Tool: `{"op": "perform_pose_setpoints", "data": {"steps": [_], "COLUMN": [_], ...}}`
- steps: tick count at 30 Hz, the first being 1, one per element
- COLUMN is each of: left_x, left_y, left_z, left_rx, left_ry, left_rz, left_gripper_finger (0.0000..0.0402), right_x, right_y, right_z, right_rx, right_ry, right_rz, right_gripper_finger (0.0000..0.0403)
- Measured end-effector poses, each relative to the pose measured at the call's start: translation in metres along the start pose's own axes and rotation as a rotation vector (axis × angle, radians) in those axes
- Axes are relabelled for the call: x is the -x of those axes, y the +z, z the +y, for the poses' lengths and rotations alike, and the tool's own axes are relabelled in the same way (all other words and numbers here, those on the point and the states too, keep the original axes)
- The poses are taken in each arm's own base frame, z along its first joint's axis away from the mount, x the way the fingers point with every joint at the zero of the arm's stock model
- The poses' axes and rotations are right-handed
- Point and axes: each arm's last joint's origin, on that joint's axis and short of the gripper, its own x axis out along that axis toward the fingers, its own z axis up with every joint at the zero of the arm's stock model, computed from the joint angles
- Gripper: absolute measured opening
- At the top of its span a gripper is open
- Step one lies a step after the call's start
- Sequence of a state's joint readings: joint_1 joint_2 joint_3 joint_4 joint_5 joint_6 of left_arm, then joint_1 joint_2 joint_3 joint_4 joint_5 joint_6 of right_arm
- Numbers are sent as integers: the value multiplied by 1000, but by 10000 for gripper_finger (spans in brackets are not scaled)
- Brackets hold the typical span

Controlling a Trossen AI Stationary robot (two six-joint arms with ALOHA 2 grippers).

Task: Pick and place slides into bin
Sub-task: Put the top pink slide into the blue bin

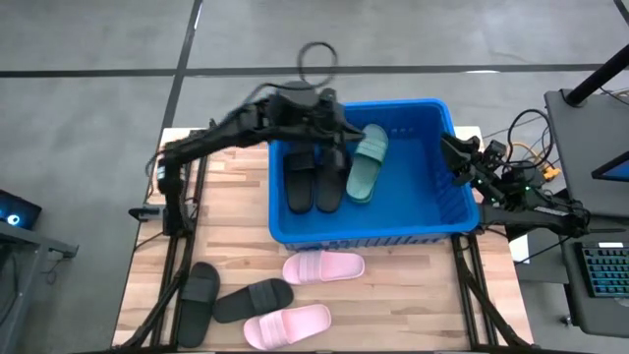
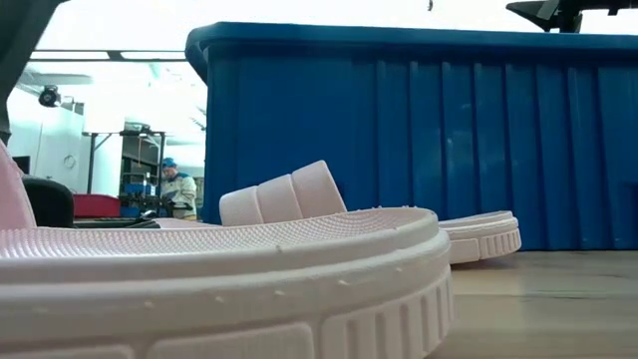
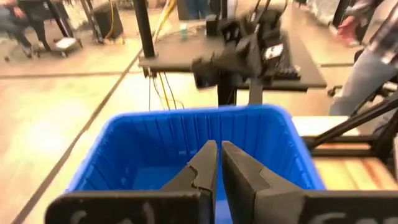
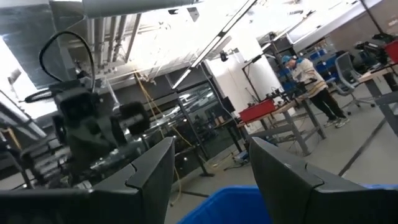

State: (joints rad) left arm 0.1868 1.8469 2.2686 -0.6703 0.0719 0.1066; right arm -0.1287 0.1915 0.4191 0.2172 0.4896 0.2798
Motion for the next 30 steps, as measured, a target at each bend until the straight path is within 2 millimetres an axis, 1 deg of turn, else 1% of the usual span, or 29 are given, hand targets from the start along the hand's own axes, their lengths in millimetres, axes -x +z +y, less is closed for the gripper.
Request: {"op": "perform_pose_setpoints", "data": {"steps": [2,5,8,10,12,14,16,18,21,26,30], "left_x": [22,51,75,89,101,113,123,131,150,188,215], "left_y": [9,18,20,17,12,1,-12,-27,-52,-93,-124], "left_z": [-3,-7,-11,-12,-15,-17,-18,-20,-22,-26,-29], "left_rx": [-4,-11,-14,-14,-10,5,14,19,53,83,153], "left_ry": [-5,-12,-15,-2,47,91,103,107,113,164,171], "left_rz": [-22,-58,-83,-87,-92,-92,-130,-162,-208,-232,-255], "left_gripper_finger": [7,1,1,0,0,0,0,0,0,0,0], "right_x": [0,0,0,0,0,0,0,0,0,0,0], "right_y": [0,0,0,-1,-1,-1,-1,-1,-1,-1,-2], "right_z": [0,0,0,0,0,0,0,0,0,0,2], "right_rx": [2,2,3,3,4,4,0,-3,-2,-3,-11], "right_ry": [2,7,9,13,16,15,15,15,15,20,89], "right_rz": [5,6,7,10,12,13,14,14,14,15,36], "right_gripper_finger": [201,201,201,201,201,201,201,201,201,201,201]}}
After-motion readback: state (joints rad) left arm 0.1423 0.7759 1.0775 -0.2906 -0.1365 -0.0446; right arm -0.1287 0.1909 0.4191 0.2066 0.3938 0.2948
